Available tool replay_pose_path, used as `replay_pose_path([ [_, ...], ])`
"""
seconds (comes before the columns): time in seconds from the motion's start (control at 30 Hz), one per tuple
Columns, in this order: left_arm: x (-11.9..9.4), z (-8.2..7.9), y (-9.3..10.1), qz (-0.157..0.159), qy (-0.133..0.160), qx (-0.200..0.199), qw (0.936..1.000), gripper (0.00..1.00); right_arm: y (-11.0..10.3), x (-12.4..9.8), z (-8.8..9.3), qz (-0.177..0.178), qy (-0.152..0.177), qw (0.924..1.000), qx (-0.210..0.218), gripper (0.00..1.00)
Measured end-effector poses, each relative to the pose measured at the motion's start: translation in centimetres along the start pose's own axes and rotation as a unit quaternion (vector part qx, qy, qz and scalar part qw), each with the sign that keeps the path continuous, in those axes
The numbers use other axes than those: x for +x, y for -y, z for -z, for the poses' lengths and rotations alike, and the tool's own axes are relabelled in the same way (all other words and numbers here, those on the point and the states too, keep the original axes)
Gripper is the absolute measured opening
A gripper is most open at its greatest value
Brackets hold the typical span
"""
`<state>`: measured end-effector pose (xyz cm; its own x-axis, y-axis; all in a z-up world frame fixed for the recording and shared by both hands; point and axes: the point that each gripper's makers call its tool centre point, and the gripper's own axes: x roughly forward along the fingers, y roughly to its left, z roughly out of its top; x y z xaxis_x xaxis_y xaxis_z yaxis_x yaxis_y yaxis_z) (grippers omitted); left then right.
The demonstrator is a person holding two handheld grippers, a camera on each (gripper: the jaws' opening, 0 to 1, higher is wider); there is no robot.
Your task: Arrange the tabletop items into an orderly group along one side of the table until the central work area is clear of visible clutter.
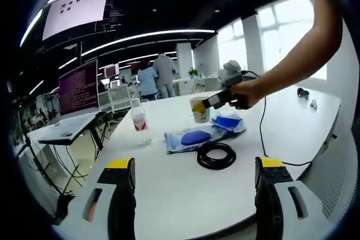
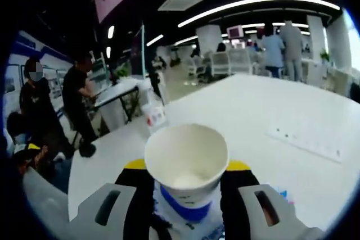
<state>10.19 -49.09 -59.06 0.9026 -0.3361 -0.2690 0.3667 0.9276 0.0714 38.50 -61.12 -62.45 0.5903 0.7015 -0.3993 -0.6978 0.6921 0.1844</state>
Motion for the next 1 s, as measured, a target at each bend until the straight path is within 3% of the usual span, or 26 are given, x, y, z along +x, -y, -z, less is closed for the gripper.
replay_pose_path([
  [0.4,-0.1,-0.1,-0.3,-0.005,0.004,-0.008,0.9999,0.87,-0.3,4.0,-2.7,-0.017,0.004,0.9998,-0.013,0.43],
  [1.0,-0.1,-0.1,-0.9,-0.016,0.005,-0.021,0.9996,0.87,-2.5,11.2,-3.5,-0.033,-0.019,0.9991,-0.019,0.43],
])
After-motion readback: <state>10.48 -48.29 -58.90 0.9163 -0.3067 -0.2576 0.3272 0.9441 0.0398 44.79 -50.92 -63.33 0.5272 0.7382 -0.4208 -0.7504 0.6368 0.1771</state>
